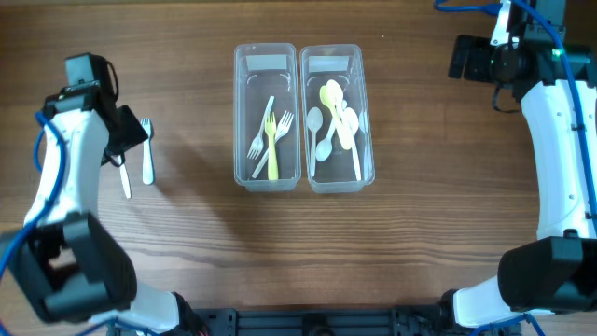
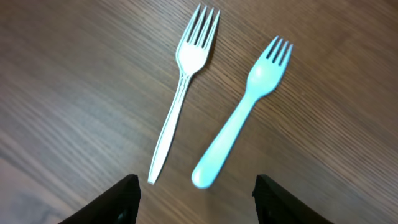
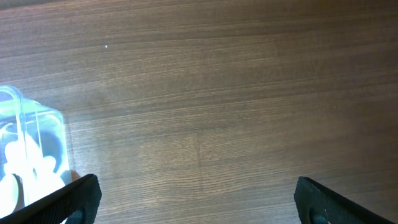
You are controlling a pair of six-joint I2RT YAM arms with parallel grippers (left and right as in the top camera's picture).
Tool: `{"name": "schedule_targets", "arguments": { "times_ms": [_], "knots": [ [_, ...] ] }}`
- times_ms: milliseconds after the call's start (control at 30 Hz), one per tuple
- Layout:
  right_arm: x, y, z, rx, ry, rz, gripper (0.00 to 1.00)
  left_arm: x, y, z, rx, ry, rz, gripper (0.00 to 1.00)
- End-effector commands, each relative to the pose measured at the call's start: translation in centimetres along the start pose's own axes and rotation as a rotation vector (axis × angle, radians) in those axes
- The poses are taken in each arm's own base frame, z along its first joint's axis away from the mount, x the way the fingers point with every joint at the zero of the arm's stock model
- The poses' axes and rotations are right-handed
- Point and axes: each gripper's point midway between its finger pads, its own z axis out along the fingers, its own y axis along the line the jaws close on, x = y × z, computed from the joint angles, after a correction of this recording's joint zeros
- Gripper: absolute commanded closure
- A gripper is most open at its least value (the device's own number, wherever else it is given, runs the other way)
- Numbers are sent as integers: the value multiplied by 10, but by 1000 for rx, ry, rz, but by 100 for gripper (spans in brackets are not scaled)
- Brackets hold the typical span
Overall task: Pack container
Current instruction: 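Grasp the light blue fork with the left gripper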
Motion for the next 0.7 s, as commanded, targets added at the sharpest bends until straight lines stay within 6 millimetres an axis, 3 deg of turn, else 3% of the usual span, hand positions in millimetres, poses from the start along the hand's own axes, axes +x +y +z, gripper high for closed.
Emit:
{"name": "schedule_targets", "arguments": {
  "times_ms": [0,100,200,667],
  "knots": [
    [0,-1,3,13,3,-9,0,-4,-6,30,-17,27,-2,37],
    [0,-1,3,12,3,-10,0,-5,-13,47,-5,40,4,38],
    [0,-1,3,13,4,-9,0,-3,-36,61,102,67,88,39],
    [0,-1,3,13,3,-9,0,-1,-45,71,142,73,188,37]
  ]
}}
